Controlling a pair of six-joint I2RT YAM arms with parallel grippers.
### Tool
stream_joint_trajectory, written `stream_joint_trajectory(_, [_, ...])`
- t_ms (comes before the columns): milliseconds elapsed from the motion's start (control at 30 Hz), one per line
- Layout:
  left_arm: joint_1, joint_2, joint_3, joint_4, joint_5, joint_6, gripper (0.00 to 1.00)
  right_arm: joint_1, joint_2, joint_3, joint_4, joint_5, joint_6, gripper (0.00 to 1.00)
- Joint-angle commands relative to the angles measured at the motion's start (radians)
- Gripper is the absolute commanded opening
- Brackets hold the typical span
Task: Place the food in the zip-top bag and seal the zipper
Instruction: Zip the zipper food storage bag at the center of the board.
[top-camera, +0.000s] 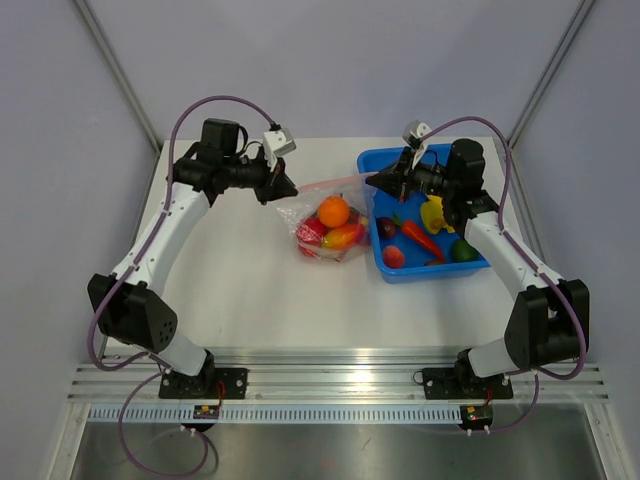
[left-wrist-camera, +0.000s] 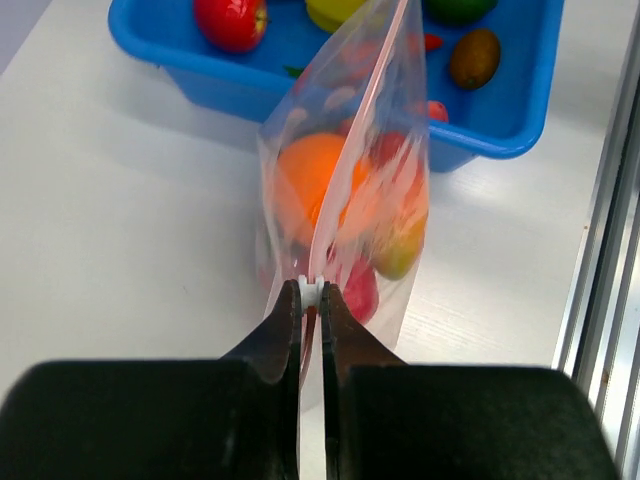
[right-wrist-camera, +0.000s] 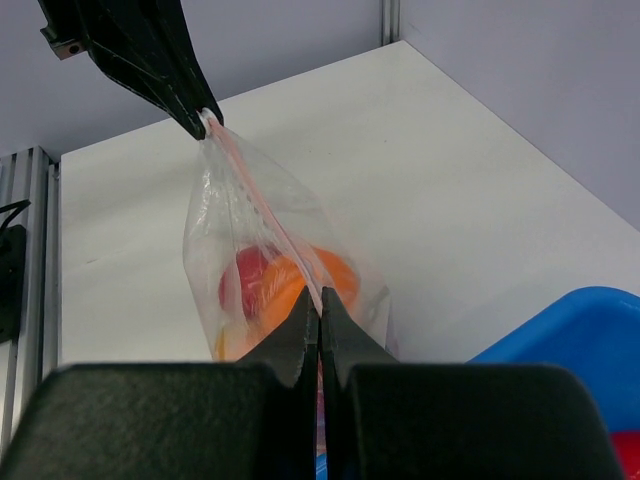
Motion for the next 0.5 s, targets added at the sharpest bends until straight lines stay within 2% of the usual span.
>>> stream_joint_trajectory(0, [0.080, -0.069, -0.059, -0.061, -0.079, -0.007, 0.00, -0.041, -0.014, 0.036, 0.147, 0.070, 0.034, 0.00])
stream_joint_trajectory(167, [0.188, -0.124, -0.143, -0.024, -0.071, -0.037, 0.00, -0.042, 0.010, 0.038, 0.174, 0.075, 0.060, 0.00])
stream_joint_trajectory(467, [0.291, -0.198, -0.231, 0.054, -0.016, -0.083, 0.00, -0.042, 0.035, 0.041, 0.190, 0.053, 0.094, 0.00])
